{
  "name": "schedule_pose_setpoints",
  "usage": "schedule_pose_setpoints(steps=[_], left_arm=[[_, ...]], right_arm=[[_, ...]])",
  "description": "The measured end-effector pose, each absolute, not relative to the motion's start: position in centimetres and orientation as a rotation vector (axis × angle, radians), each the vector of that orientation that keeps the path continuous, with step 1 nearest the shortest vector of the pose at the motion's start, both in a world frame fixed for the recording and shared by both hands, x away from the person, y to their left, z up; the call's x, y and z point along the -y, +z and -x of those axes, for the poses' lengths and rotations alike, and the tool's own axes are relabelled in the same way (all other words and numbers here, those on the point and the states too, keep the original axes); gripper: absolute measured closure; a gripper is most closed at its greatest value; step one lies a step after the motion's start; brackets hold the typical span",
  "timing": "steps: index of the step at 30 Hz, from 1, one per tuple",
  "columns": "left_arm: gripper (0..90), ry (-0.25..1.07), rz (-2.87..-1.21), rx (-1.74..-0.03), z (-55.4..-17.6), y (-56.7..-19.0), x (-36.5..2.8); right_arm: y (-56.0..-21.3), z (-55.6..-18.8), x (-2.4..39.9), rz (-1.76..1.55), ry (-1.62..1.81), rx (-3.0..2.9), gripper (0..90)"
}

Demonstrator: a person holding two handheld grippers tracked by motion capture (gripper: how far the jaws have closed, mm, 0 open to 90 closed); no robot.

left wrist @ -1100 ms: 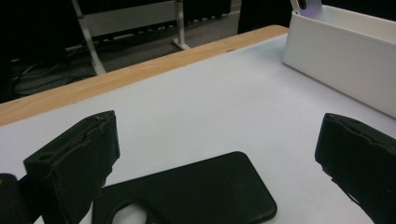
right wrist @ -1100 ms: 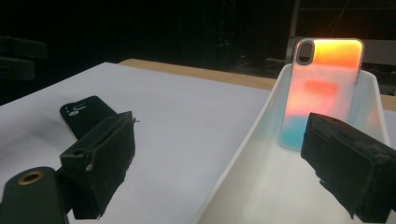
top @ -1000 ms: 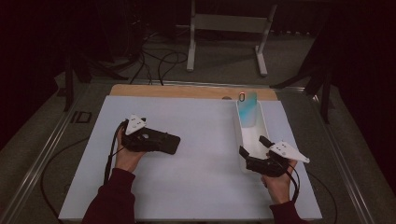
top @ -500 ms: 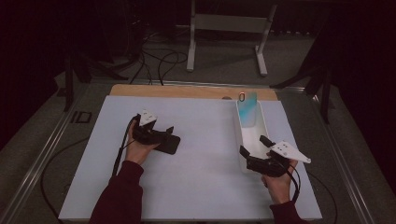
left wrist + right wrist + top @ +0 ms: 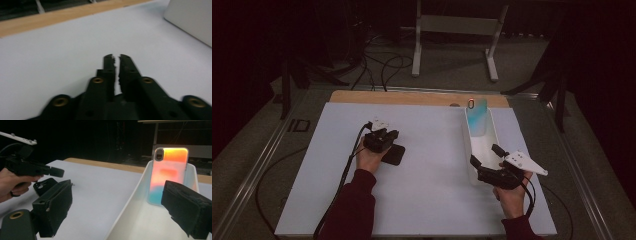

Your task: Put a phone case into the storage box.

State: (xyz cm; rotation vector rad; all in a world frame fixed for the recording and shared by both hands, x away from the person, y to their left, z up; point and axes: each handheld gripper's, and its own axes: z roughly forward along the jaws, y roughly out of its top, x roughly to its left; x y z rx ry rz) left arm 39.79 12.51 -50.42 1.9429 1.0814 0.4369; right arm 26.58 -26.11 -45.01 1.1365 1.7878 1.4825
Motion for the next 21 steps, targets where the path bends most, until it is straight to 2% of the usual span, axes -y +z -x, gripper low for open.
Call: schedule_pose_setpoints(steps=[21], left_arm=[[90.0, 0.374, -2.066, -1.166, -41.0, -53.4, -10.2]], right_arm=[[-44.9, -26.6, 26.1, -1.141, 1.506, -1.782, 9.7]])
